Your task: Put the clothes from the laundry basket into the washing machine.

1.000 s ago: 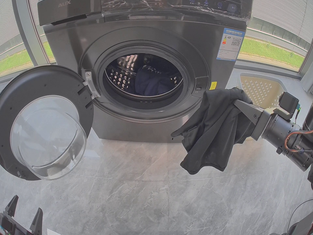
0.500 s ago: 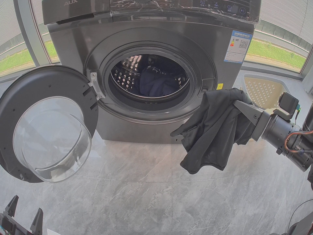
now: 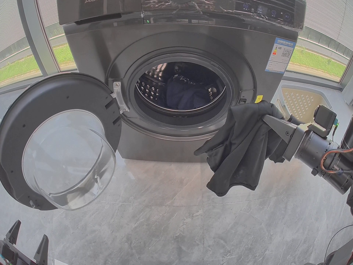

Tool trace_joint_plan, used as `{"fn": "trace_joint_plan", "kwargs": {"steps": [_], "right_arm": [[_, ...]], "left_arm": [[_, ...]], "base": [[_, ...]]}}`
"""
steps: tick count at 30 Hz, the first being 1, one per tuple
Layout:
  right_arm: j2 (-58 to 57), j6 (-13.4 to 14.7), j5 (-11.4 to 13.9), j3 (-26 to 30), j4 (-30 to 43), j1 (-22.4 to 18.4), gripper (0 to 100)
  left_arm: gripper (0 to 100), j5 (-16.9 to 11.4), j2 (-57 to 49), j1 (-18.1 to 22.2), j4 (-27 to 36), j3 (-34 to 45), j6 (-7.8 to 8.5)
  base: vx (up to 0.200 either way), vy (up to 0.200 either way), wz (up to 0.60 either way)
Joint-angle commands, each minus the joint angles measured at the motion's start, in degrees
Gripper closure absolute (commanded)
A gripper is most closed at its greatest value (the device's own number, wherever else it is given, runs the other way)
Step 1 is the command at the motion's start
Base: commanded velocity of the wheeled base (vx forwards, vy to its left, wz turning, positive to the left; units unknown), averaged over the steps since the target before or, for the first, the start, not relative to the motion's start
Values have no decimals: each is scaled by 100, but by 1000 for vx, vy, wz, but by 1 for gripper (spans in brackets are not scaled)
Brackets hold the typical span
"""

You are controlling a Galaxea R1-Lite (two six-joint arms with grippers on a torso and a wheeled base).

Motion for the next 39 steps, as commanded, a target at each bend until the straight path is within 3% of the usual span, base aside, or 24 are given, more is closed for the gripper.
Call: {"fn": "trace_joint_plan", "kwargs": {"steps": [1,9,15,28,34,39], "right_arm": [[9,2,-4,7,-2,13,100],[18,2,-4,15,-2,31,100],[79,19,-4,15,-2,31,100],[97,19,-4,24,-2,57,100],[290,28,-13,51,-20,233,100],[562,2,-13,-11,-485,330,100]], "left_arm": [[0,1,-95,2,0,92,-2],[0,1,-95,2,0,92,15],[0,-8,-95,2,0,92,7],[0,-8,-95,2,0,92,7],[0,-26,-95,11,0,101,95],[0,-35,-95,11,0,101,103]], "base": [[0,0,0],[0,0,0],[0,-200,0],[0,0,0],[0,0,0],[-120,0,0]]}}
